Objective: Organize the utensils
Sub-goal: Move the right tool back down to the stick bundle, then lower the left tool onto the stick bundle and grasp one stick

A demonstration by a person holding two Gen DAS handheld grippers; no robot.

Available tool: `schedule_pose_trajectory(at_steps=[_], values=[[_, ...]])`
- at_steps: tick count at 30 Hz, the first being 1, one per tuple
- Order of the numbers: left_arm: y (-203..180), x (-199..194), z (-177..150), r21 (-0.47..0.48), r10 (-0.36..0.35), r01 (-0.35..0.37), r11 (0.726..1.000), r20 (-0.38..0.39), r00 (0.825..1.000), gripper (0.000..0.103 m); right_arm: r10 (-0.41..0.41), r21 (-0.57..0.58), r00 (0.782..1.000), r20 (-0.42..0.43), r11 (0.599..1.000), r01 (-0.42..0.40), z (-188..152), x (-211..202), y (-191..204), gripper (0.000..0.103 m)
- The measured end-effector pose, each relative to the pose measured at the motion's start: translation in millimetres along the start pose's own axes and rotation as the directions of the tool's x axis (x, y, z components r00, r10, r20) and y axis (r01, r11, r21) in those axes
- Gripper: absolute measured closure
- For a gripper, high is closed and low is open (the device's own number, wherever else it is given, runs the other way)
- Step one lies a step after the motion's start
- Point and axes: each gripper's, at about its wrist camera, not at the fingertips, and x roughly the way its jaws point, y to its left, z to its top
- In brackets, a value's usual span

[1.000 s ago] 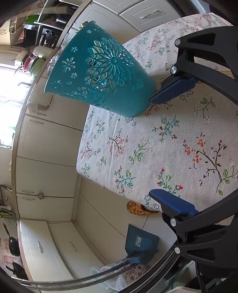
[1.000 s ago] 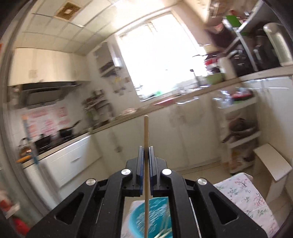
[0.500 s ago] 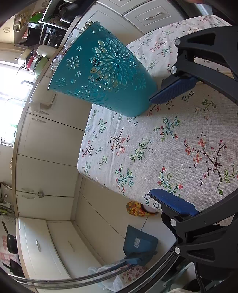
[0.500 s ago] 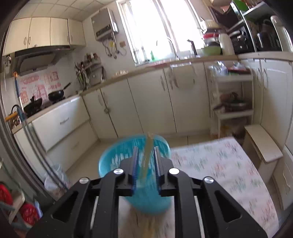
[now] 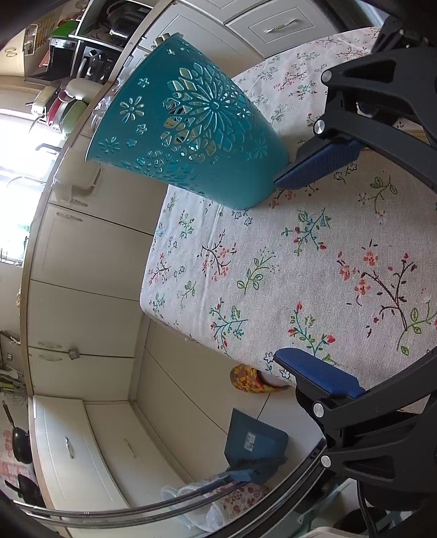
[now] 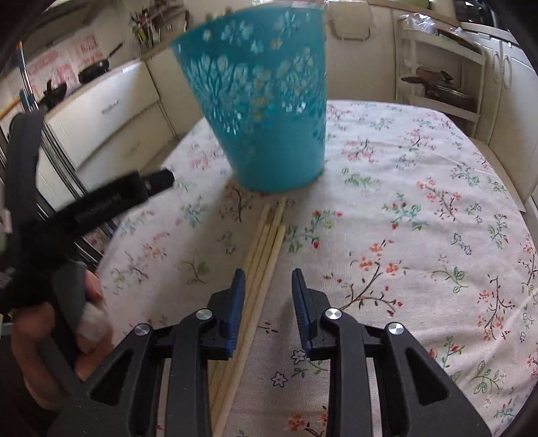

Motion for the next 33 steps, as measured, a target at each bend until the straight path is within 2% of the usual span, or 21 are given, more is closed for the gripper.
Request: schedule_pose_trajectory(at_steps=[6,9,14,16,17,21,27,30,33], values=[[0.0,0.2,-0.5,-0.001,-0.009,0.009,1.0,0.002,1.0,0.012,0.038,0.062,0.999,0.005,0.997,-0.038,-6.9,-2.7,-12.6,0.079],[-0.4,0.3,-0.5,-0.002,-0.009,0.009,1.0,0.002,1.0,0.011,-0.013,0.006,1.0,0.012,1.0,0.013,-6.1,-1.4,-3.8,0.079],[0.0,0.8,-0.8,-0.008,-0.01,0.01,1.0,0.001,1.0,0.011,-0.048,-0.048,0.999,0.017,0.998,0.049,-6.5,-2.9,3.1,0.08],[0.4,1.1,-0.6,-0.01,-0.011,0.011,1.0,0.001,1.0,0.011,-0.048,-0.036,0.999,0.003,0.998,0.048,-8.4,-3.1,-3.2,0.085],[0.0,1.1,-0.7,-0.009,-0.011,0.011,1.0,0.0,1.0,0.011,-0.062,-0.046,0.998,0.007,0.997,0.062,-9.0,-3.7,-4.2,0.092],[0.5,1.5,-0.9,-0.005,-0.01,0.01,1.0,-0.001,1.0,0.011,-0.086,-0.101,0.996,0.002,0.991,0.086,-9.3,-3.4,-0.3,0.093],[-1.4,2.0,-0.7,0.005,-0.009,0.009,1.0,-0.004,1.0,0.01,-0.078,-0.128,0.997,-0.01,0.989,0.077,-5.9,-1.0,0.3,0.092],[-6.2,2.7,-1.3,0.032,-0.034,0.034,0.999,-0.014,0.999,0.01,-0.099,-0.203,0.995,-0.02,0.975,0.092,-4.1,-1.6,0.3,0.092],[-21.4,6.5,-5.1,0.115,-0.101,0.108,0.987,-0.065,0.993,0.01,-0.105,-0.179,0.994,-0.024,0.979,0.099,-1.3,-3.2,-14.5,0.093]])
